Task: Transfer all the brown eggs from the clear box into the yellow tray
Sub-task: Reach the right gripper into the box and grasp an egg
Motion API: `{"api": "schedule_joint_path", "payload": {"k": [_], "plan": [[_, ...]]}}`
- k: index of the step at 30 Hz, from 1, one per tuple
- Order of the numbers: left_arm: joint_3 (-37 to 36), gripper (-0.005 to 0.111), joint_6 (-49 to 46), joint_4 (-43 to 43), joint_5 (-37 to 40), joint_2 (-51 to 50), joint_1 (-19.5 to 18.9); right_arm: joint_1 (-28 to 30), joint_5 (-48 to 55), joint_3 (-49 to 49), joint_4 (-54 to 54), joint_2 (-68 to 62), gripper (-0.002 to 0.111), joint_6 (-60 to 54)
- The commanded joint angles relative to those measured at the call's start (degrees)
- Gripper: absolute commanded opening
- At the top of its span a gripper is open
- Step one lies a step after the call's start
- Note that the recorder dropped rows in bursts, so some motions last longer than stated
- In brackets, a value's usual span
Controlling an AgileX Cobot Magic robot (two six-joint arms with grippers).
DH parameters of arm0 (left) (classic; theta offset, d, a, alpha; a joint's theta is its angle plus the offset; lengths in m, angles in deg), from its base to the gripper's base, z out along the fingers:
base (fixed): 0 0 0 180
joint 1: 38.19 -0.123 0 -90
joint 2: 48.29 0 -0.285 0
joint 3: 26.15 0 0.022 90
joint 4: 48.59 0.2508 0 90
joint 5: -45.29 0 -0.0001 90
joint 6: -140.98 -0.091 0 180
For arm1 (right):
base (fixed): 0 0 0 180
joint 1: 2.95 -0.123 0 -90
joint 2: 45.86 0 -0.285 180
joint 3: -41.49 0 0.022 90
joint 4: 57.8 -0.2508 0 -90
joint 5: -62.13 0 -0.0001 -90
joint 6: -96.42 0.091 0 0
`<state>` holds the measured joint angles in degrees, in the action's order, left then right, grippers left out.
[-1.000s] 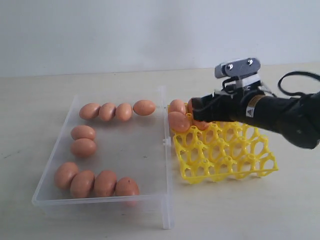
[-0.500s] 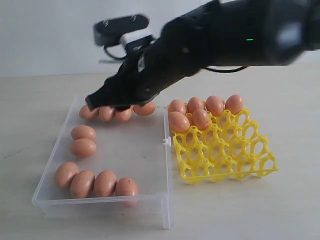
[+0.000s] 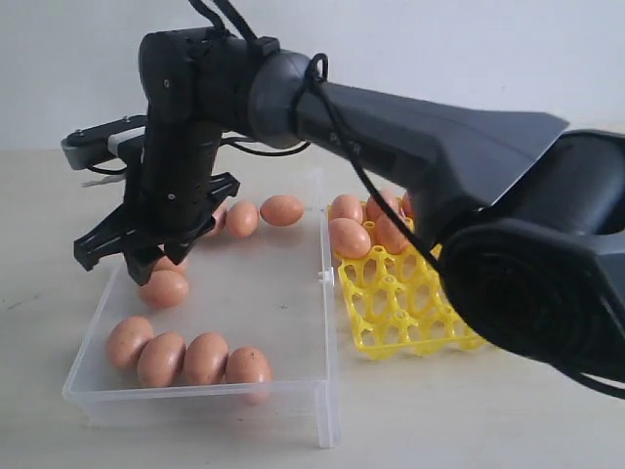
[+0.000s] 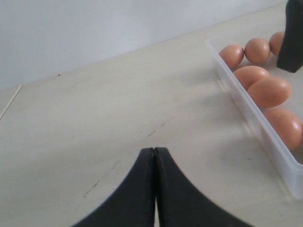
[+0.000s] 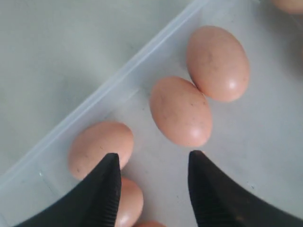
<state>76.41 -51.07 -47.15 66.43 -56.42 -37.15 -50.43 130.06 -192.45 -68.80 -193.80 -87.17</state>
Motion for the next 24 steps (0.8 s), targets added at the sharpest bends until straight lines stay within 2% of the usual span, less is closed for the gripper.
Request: {"api": "schedule_joint_path", "payload": {"k": [1,16,20,24], "plan": [[0.23,0.000,0.31,0.00,-0.45,0.35,0.11,-0.15,0.49,-6.23,-3.68,-4.00,0.044,3.58],[0.23,0.000,0.31,0.00,-0.45,0.35,0.11,-0.51,-3.28,-10.88,3.53,-9.70,0.044,3.06],[0.23,0.000,0.31,0.00,-0.45,0.35,0.11,-0.51,-3.88,-10.88,3.58,-9.72,0.044,-1.45],[0.23,0.000,0.31,0.00,-0.45,0.35,0.11,-0.51,-3.77,-10.88,3.45,-9.81,0.055,-1.58]]}}
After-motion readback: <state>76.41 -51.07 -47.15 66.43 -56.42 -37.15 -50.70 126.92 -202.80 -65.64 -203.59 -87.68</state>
